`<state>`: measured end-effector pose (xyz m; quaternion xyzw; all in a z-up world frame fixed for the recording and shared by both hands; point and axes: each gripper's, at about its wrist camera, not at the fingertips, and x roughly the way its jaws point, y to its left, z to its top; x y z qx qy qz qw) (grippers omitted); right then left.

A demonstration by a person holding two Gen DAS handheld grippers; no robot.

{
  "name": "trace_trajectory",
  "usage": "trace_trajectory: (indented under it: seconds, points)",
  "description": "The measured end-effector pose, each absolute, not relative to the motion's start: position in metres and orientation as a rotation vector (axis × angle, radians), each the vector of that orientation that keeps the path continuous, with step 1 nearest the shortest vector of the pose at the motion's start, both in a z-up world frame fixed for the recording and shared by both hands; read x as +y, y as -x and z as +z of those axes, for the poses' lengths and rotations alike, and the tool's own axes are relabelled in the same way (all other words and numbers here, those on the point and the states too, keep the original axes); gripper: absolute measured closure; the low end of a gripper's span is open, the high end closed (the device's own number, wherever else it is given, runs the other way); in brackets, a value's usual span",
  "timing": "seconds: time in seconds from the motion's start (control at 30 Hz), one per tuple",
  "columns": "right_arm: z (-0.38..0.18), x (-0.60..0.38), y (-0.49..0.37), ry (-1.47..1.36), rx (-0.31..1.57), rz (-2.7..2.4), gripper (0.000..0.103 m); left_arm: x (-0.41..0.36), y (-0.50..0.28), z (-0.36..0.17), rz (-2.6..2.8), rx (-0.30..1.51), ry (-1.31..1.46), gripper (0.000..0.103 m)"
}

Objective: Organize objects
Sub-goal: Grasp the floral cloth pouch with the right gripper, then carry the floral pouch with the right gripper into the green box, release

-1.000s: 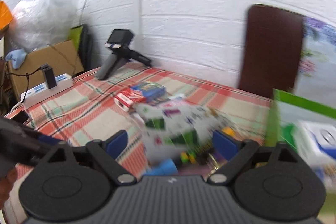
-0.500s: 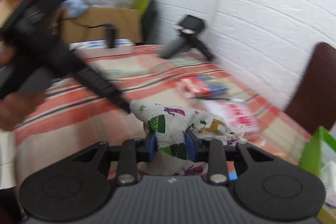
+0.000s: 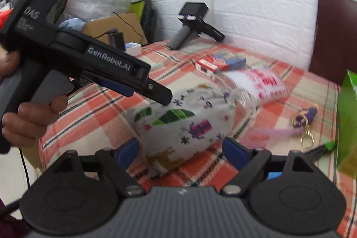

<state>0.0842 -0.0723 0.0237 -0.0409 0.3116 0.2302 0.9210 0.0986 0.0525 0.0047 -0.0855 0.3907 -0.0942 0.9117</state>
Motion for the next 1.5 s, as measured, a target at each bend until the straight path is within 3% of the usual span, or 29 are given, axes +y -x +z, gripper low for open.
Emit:
trace_trajectory:
  seconds: [0.13,0.2,0.23,0.3,0.43,0.77,1.27,1.37,1.43,1.5]
  points:
    - [0.009,-0.068,-0.100,0.054,0.704,0.486,0.016,0.046,-0.112,-0.011,-0.250,0.848,0.175,0.014]
    - [0.001,-0.062,-0.105,0.041,0.718,0.487,0.015,0.051,-0.114,-0.014,-0.265,0.868,0.233,0.018]
    - [0.000,-0.060,-0.104,0.051,0.705,0.483,0.022,0.050,-0.111,-0.012,-0.276,0.871,0.237,0.032]
    - [0.002,-0.057,-0.102,0.069,0.687,0.473,0.036,0.053,-0.107,-0.009,-0.330,0.892,0.297,0.044]
    - [0.012,-0.064,-0.089,0.052,0.639,0.474,0.055,0.043,-0.094,0.007,-0.373,0.865,0.314,0.051]
    - [0.053,-0.129,-0.040,0.067,0.378,0.263,0.055,-0.045,-0.088,0.065,-0.569,0.693,0.166,0.051]
    - [0.051,-0.312,-0.045,-0.015,0.360,-0.136,0.055,-0.258,-0.155,0.068,-0.795,0.674,-0.058,0.051]
    - [0.045,-0.339,-0.057,-0.028,0.395,-0.176,0.049,-0.288,-0.169,0.061,-0.784,0.675,-0.087,0.050]
    - [0.042,-0.349,-0.063,-0.007,0.408,-0.241,0.023,-0.304,-0.177,0.056,-0.735,0.680,-0.134,0.045]
    - [0.038,-0.353,-0.067,0.043,0.395,-0.341,0.012,-0.311,-0.184,0.050,-0.703,0.706,-0.153,0.043]
